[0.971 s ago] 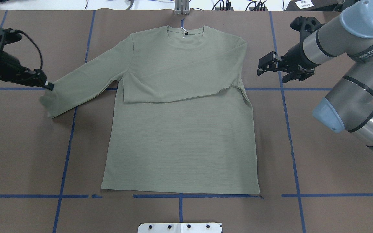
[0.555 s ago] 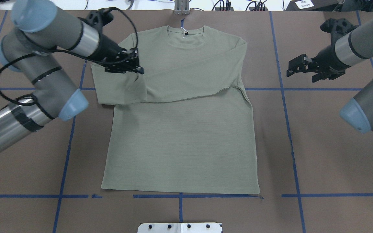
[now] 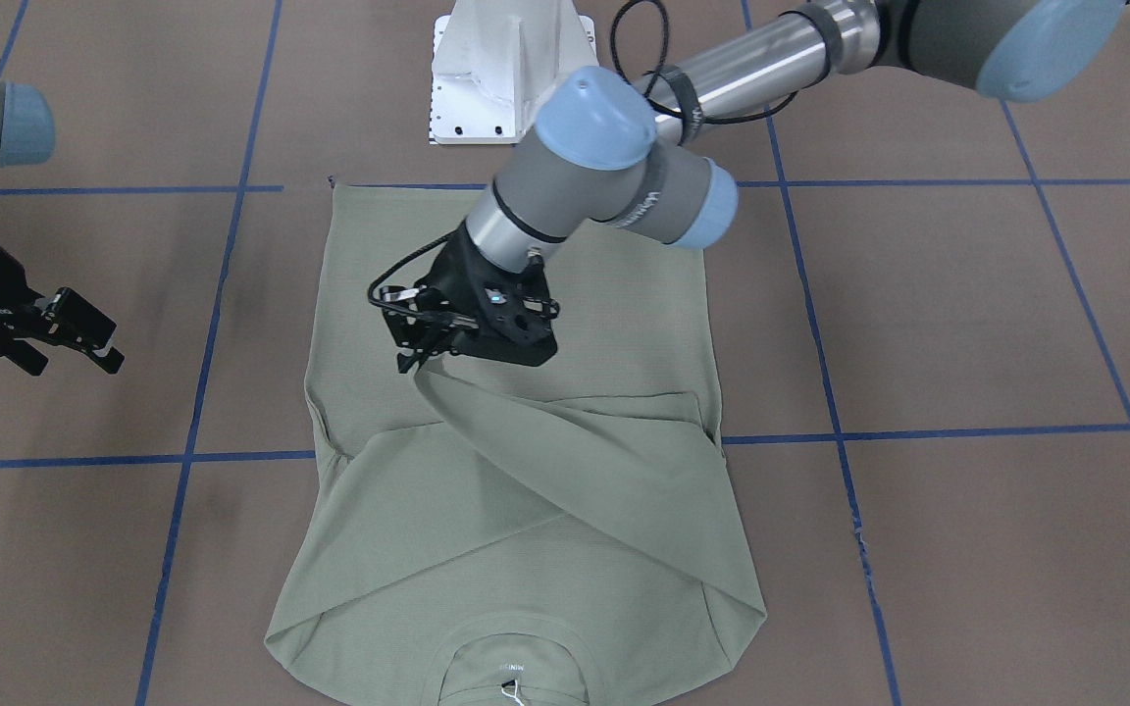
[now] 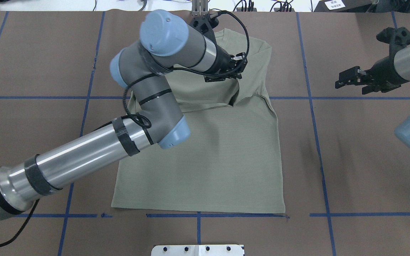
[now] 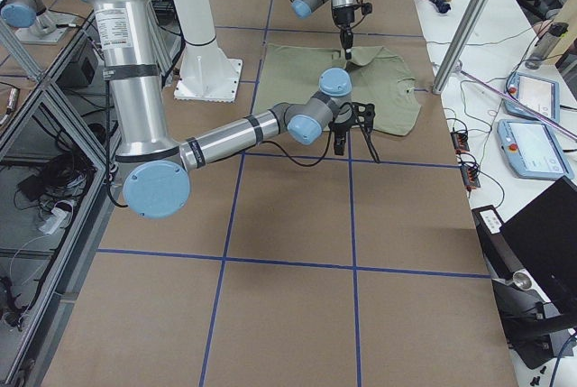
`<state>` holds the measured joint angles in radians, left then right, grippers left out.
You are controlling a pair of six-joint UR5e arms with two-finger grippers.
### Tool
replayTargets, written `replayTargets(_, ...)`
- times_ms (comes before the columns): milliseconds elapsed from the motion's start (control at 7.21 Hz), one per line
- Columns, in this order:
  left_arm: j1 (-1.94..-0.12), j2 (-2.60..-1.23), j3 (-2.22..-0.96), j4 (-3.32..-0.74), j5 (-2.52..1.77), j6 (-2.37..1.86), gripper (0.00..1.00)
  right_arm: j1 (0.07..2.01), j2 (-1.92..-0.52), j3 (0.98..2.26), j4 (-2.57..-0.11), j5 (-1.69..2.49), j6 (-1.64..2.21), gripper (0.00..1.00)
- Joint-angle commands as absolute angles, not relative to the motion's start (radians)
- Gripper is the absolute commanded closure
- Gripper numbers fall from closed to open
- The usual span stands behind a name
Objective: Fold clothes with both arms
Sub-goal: 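Carry the grasped sleeve across the shirt body over the first sleeve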
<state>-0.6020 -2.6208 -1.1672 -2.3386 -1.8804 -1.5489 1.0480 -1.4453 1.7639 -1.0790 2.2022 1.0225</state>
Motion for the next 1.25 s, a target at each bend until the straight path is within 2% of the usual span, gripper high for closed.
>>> replayTargets(0,-0.526,-2.754,-0.948,-2.449,-1.743,-1.571,1.0,1.06,-1.459,1.767,-1.069,2.224,1.023,0.0)
replayTargets(139,-0.508,-2.764,-0.924,-2.456,-1.702,-1.577,0.85,1.061,-1.459,1.767,-1.069,2.227,1.023,0.0)
replayTargets(278,-0.503,-2.764,-0.922,-2.456,-1.701,-1.577,0.42,1.062,-1.457,1.766,-1.069,2.227,1.025,0.0)
replayTargets(416,-0.505,-2.766,-0.928,-2.459,-1.701,-1.578,0.34,1.06,-1.457,1.766,-1.069,2.226,1.023,0.0)
replayTargets(555,-0.505,-2.761,-0.945,-2.456,-1.703,-1.582,0.32,1.06,-1.456,1.766,-1.069,2.226,1.025,0.0)
replayTargets(694,-0.506,-2.728,-1.022,-2.445,-1.712,-1.589,0.27,1.06,-1.453,1.769,-1.068,2.226,1.029,0.0)
replayTargets(971,-0.509,-2.502,-1.322,-2.384,-1.799,-1.586,0.27,1.048,-1.477,1.837,-1.066,2.232,1.113,0.0)
replayTargets(1110,-0.518,-2.391,-1.468,-2.322,-1.808,-1.576,0.28,0.975,-1.492,1.897,-1.069,2.208,1.241,0.0)
